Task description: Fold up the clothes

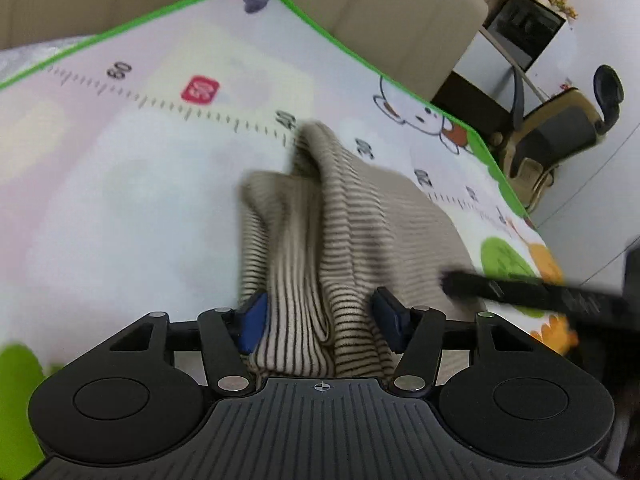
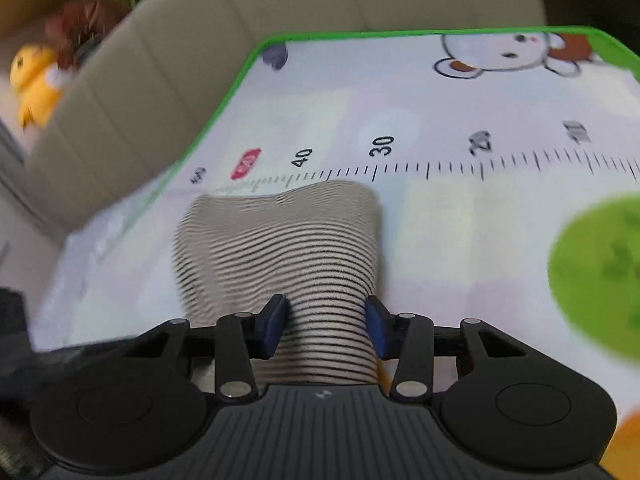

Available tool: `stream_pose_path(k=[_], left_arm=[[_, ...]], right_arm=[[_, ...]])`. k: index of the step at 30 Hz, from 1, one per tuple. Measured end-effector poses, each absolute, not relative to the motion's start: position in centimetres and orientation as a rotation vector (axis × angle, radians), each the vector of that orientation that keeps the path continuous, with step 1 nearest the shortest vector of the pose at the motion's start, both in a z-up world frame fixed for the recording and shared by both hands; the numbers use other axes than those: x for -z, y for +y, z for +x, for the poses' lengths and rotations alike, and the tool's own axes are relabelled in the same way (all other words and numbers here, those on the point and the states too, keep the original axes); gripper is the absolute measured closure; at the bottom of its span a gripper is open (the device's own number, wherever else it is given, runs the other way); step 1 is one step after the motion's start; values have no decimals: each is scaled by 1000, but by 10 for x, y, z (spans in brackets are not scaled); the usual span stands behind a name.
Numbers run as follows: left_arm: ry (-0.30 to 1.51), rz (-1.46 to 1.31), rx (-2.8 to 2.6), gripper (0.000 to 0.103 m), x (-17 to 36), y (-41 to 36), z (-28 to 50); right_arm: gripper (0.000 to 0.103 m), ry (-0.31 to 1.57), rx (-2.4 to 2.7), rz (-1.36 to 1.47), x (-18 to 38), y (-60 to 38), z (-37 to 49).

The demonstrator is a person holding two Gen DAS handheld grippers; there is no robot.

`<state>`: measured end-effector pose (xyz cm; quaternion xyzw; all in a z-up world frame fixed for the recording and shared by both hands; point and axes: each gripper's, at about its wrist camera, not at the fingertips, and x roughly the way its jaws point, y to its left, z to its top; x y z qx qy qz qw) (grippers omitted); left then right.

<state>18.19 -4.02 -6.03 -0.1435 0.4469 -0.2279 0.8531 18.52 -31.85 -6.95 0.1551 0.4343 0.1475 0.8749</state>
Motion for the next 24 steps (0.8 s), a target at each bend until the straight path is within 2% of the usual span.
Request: stream_pose_path(k=[4,7,9,12,14,15,17,20,21,23,24], left_arm=[[1002,-349,539,34,52,-43,167],[954,-348,454,23,33,-24,157],[891,-281,355,22,26,-11,155],[917,-355,322,31,38,7,165],[950,-390,340,41,48,9,170],[967,-406,351,44,53,9,173],[993,-415,381,56,61,8,175],[1021,-420,415,62,67,3,174],[1022,-422,426,64,66,2,173],[1018,-425,448,68,65,2,172],[1013,-433,461,68,64,1,172]], right_arm=[[56,871,-287,263,61,-318,193],[53,780,-276,186,47,-306,173],[49,690,-311,120,36,-290,144],[42,586,-385,-8,30,-257,102],[36,599,-445,-77,38,-234,86],[35,606,-474,-114,42,-223,78],[35,622,-481,-246,58,-206,72],[36,618,-396,-373,71,-206,74],[37,620,-365,-382,72,-210,78],[52,624,-371,-329,61,-218,81],[76,626,-373,-303,56,-223,83]])
